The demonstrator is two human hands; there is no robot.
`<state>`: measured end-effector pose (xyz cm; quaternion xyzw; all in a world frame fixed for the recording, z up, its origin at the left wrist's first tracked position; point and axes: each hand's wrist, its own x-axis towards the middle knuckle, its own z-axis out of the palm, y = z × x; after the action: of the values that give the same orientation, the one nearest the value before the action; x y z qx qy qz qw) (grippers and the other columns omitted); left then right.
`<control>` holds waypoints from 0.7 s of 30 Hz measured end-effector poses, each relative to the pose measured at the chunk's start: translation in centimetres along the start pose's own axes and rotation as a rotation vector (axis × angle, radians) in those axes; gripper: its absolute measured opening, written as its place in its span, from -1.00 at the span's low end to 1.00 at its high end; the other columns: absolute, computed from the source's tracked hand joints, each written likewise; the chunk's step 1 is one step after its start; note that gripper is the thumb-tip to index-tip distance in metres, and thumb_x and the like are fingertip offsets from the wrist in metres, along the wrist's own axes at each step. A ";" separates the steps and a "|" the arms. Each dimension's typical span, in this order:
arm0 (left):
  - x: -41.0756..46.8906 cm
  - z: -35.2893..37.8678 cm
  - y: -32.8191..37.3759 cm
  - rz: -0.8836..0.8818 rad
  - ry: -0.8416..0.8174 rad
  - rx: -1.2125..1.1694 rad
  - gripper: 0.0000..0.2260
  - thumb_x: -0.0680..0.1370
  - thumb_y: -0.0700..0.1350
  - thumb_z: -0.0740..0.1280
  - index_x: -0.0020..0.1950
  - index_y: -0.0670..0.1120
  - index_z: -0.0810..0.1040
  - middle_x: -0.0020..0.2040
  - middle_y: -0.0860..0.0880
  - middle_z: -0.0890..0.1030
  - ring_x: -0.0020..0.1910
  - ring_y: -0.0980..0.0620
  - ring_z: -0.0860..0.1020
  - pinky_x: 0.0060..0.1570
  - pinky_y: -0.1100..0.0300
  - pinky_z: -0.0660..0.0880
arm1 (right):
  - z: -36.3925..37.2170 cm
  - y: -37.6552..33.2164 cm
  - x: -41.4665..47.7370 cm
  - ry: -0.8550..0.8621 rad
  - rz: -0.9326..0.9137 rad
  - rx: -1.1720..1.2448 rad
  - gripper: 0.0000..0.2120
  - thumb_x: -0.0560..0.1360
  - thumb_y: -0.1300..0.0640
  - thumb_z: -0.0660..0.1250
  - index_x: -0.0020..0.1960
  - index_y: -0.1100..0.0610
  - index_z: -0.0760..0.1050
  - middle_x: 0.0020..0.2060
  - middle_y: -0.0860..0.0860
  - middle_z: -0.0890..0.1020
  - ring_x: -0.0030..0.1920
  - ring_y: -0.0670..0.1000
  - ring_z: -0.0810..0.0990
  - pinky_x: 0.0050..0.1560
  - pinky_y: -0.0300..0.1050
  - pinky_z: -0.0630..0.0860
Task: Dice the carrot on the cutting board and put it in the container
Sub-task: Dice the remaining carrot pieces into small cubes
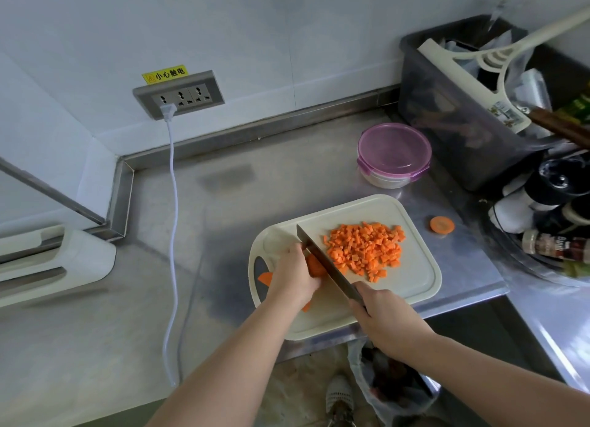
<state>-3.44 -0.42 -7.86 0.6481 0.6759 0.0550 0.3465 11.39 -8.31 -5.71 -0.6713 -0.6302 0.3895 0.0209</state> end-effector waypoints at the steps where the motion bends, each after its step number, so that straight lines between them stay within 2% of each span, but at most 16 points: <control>1: -0.1 0.1 0.2 -0.008 0.027 0.008 -0.55 0.51 -0.12 0.39 0.33 -0.11 0.31 0.13 -0.09 0.54 0.11 -0.09 0.54 -0.09 0.20 0.38 | 0.0 -0.2 0.0 -0.008 0.005 -0.014 -0.78 0.65 0.02 0.05 0.20 0.07 0.36 -0.12 0.04 0.58 -0.12 0.05 0.58 -0.07 0.00 0.55; 4: -0.2 0.3 0.4 -0.020 0.070 -0.001 -0.61 0.52 -0.15 0.36 0.29 -0.12 0.31 0.12 -0.10 0.54 0.09 -0.09 0.55 -0.10 0.19 0.39 | 0.4 -0.3 0.1 -0.018 0.011 -0.011 -0.75 0.65 0.01 0.05 0.23 0.08 0.36 -0.06 0.05 0.59 -0.08 0.04 0.58 0.00 0.03 0.56; 11: -0.4 0.2 0.3 -0.016 0.055 -0.010 -0.63 0.52 -0.15 0.37 0.28 -0.09 0.35 0.11 -0.08 0.56 0.07 -0.07 0.56 -0.04 0.13 0.49 | 0.8 -0.3 0.1 -0.005 0.018 -0.007 -0.76 0.65 0.01 0.05 0.22 0.09 0.36 -0.07 0.02 0.58 -0.10 0.00 0.58 -0.01 -0.03 0.58; 14: -0.4 -0.4 0.0 -0.081 -0.001 -0.173 -0.66 0.53 -0.10 0.35 0.28 -0.08 0.42 0.12 0.00 0.57 -0.02 0.00 0.57 -0.29 0.18 0.50 | 0.9 -0.3 0.2 0.004 0.020 -0.007 -0.74 0.65 0.01 0.04 0.26 0.09 0.35 -0.02 0.02 0.59 -0.06 0.01 0.58 0.03 -0.02 0.57; 17: -0.2 -0.8 -0.2 -0.160 -0.002 -0.300 -0.75 0.55 -0.06 0.33 0.21 -0.06 0.55 0.02 0.00 0.63 -0.20 -0.01 0.60 -0.55 0.22 0.45 | 1.0 -0.3 0.2 0.001 0.017 -0.021 -0.72 0.65 0.02 0.02 0.28 0.09 0.34 -0.04 0.02 0.59 -0.08 0.01 0.59 0.01 -0.01 0.58; 19: -0.1 -0.7 -0.1 -0.176 0.031 -0.322 -0.81 0.55 -0.08 0.32 0.13 -0.07 0.61 -0.04 -0.03 0.66 -0.21 -0.03 0.61 -0.47 0.21 0.48 | 1.0 -0.4 0.2 0.006 0.014 -0.025 -0.73 0.65 0.03 0.01 0.28 0.09 0.33 -0.08 0.01 0.58 -0.11 0.00 0.58 -0.03 -0.02 0.58; 21: 0.0 -0.6 0.0 -0.199 0.050 -0.346 -0.84 0.54 -0.11 0.34 0.08 -0.07 0.63 -0.04 -0.05 0.67 -0.07 -0.05 0.62 -0.24 0.16 0.52 | 1.1 -0.3 0.3 0.017 0.010 -0.026 -0.73 0.65 0.04 0.01 0.28 0.08 0.33 -0.09 0.00 0.58 -0.12 -0.02 0.58 -0.04 -0.03 0.59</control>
<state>-3.75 -0.19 -7.47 0.5072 0.7256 0.1518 0.4396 10.48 -8.52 -6.47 -0.6782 -0.6315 0.3756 0.0157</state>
